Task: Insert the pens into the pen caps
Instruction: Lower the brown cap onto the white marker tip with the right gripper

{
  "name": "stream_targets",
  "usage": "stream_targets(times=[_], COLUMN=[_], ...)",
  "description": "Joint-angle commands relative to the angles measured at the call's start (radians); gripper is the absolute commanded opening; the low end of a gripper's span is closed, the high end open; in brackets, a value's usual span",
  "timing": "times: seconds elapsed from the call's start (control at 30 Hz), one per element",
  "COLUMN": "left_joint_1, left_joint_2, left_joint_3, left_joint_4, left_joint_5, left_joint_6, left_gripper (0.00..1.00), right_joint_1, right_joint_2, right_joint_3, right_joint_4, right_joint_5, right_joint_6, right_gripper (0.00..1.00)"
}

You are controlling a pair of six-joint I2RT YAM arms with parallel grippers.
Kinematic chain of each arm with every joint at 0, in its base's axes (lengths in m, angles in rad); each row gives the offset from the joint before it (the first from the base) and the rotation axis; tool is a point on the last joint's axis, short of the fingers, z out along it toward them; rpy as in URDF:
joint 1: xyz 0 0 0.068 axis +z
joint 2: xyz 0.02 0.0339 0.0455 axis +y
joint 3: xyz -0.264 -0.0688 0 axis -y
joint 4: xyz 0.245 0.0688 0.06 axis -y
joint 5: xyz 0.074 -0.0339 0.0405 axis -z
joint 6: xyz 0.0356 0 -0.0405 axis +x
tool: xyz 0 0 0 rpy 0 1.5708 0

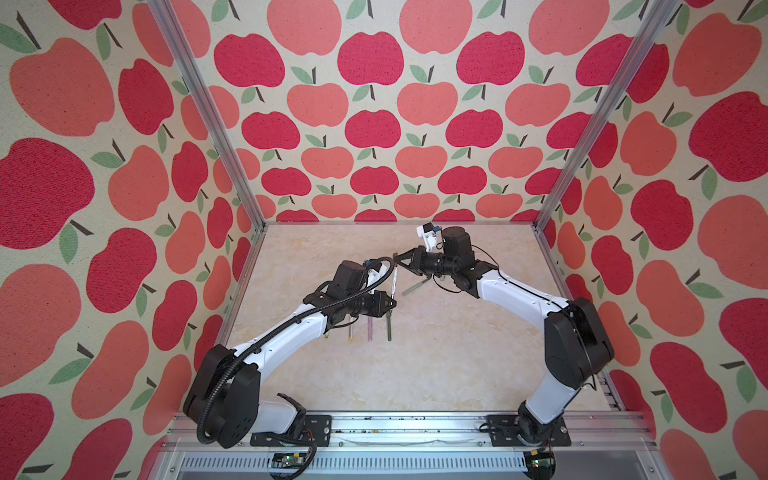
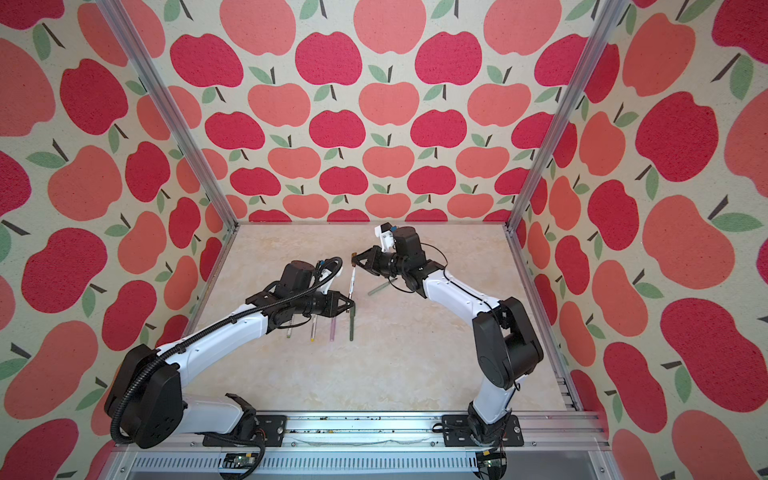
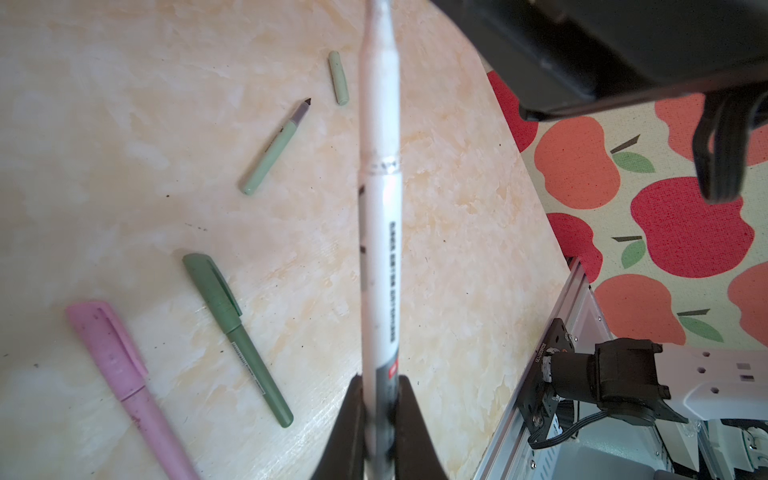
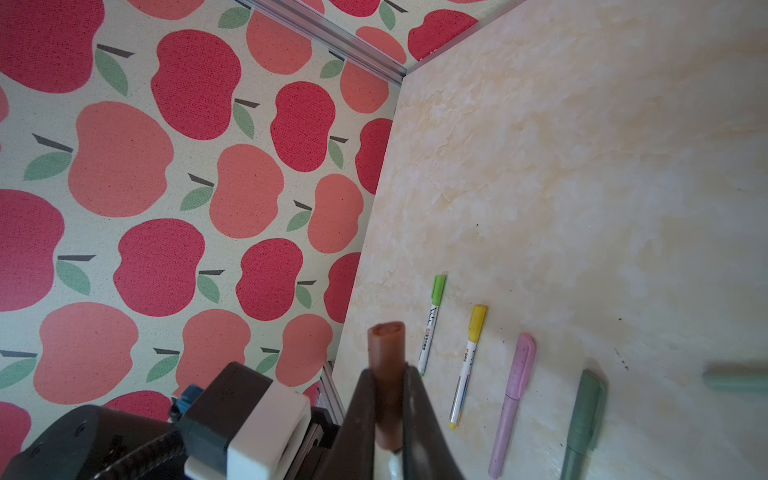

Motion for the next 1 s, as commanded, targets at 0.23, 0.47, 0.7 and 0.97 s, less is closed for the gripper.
stream_targets(times=[0.23,0.47,0.7,0.97], left_joint_1=[0.013,0.016,0.018,0.02], left_joint_2=[0.005,0.016,0.011,-0.004], left_joint_3=[0.027,0.032,0.025,0.026], left_joint_4=[0.025,0.028,0.04,0.058], left_joint_5=[0.003,0.007,-0.002,-0.018], left_joint_6=[-0.015,-0.017,-0.025,-0.027], left_gripper=[0.0,0.0,0.0,0.0], right_joint_1=[0.005,0.008,0.021,0.043], right_joint_2=[-0.03,-0.038,-0.047,-0.056], right_joint_3=[-0.004,-0.007,-0.011,-0.024], right_joint_4=[-0.042,-0.028,-0.023,-0.035], right_joint_5=[0.014,-0.002,-0.016,-0.012], right_joint_6=[-0.057,-0.059,-0.068,-0.093], right_gripper=[0.0,0.0,0.0,0.0])
